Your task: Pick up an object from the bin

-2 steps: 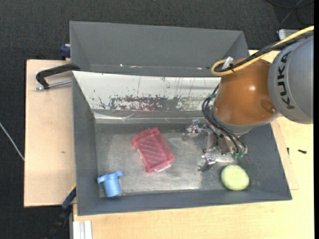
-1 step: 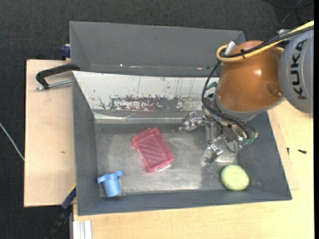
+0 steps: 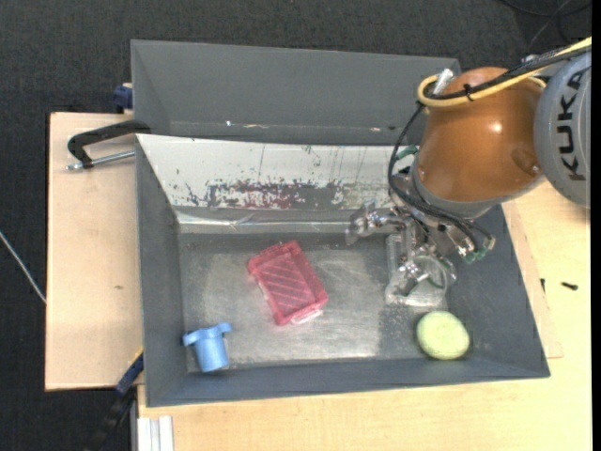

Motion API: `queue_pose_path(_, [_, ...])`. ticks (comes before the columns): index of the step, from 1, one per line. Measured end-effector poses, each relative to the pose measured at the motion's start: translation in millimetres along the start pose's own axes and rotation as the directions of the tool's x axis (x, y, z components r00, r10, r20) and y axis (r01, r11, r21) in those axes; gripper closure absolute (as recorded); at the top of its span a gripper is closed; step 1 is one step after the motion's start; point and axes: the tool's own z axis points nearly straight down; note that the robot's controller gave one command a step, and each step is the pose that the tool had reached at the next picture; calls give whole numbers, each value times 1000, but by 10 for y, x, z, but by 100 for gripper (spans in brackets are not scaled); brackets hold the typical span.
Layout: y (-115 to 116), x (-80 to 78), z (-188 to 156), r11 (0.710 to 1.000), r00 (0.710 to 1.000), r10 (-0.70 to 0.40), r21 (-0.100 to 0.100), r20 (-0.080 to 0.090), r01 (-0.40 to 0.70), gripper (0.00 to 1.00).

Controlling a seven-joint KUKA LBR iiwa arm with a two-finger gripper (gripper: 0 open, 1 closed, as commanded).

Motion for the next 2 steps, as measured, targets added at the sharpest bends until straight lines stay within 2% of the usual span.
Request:
queue_pose_path(1, [299,-2,231,994,994,109,-10,-20,-109,0])
queue_pose_path(2, [369,-124,211,992,992,-123,-11,-10,123,0])
